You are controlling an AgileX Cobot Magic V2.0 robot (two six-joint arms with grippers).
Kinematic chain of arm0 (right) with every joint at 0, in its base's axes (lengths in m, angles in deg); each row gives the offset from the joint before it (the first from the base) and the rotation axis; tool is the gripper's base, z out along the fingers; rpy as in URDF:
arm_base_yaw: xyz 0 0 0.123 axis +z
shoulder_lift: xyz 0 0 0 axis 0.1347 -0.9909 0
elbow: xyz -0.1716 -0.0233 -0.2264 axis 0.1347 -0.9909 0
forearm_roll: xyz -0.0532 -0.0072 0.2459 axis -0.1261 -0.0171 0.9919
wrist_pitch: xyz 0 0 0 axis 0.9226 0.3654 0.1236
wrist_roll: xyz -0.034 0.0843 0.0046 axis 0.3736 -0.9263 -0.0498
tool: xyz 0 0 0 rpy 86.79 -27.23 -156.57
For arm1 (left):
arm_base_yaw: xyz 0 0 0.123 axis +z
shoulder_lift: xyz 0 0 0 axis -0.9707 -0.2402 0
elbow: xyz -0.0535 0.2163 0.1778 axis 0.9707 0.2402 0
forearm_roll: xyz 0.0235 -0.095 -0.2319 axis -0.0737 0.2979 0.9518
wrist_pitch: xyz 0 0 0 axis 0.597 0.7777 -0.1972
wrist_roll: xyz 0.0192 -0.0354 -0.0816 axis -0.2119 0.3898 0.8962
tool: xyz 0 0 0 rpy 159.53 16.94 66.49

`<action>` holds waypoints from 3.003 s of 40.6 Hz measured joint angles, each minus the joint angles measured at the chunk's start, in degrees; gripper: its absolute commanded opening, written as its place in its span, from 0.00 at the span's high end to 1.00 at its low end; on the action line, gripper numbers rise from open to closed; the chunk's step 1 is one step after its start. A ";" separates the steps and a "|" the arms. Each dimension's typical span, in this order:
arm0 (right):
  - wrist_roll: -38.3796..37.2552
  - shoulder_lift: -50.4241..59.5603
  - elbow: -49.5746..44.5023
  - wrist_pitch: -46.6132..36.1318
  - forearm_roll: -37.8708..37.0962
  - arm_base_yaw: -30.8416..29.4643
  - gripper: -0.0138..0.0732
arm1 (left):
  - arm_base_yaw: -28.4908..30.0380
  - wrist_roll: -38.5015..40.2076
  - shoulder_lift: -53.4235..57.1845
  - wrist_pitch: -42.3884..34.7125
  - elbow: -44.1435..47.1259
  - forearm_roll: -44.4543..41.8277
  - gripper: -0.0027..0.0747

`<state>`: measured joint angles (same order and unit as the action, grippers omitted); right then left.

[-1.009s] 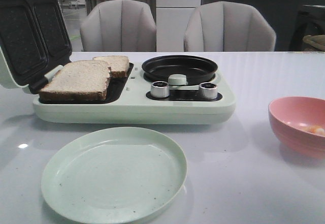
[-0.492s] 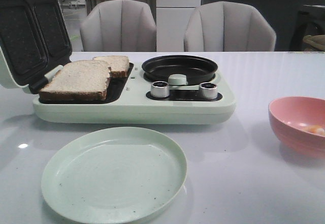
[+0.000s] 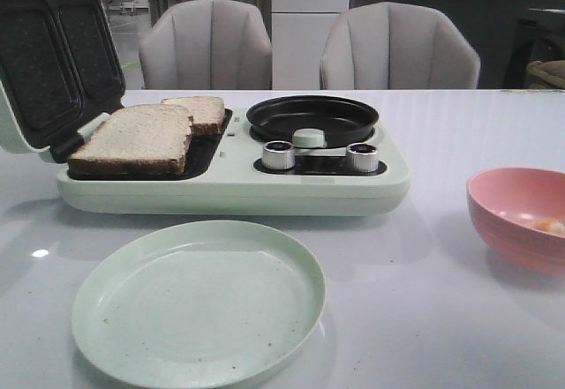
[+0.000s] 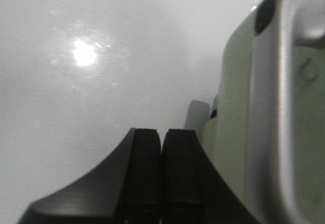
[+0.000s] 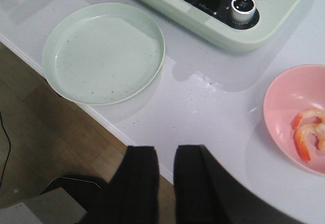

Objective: Make breakfast with bread and shrimp

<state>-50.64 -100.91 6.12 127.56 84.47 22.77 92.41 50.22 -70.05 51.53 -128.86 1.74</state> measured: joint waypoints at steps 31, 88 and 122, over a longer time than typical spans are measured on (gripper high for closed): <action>0.00 0.00 0.00 0.00 0.00 0.00 0.56 | -25.09 -7.91 18.39 -10.20 18.98 -3.67 0.84; 0.00 -0.11 0.00 -0.97 0.00 0.00 0.55 | -54.95 -7.91 64.75 -16.31 52.95 -4.34 0.84; -0.97 -30.77 17.78 6.09 -0.10 -36.87 0.29 | -54.95 -7.91 64.75 -16.31 52.95 -4.34 0.84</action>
<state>-51.62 -131.68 23.90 133.65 84.37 -14.10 37.45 42.31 -5.31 35.22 -75.91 -2.60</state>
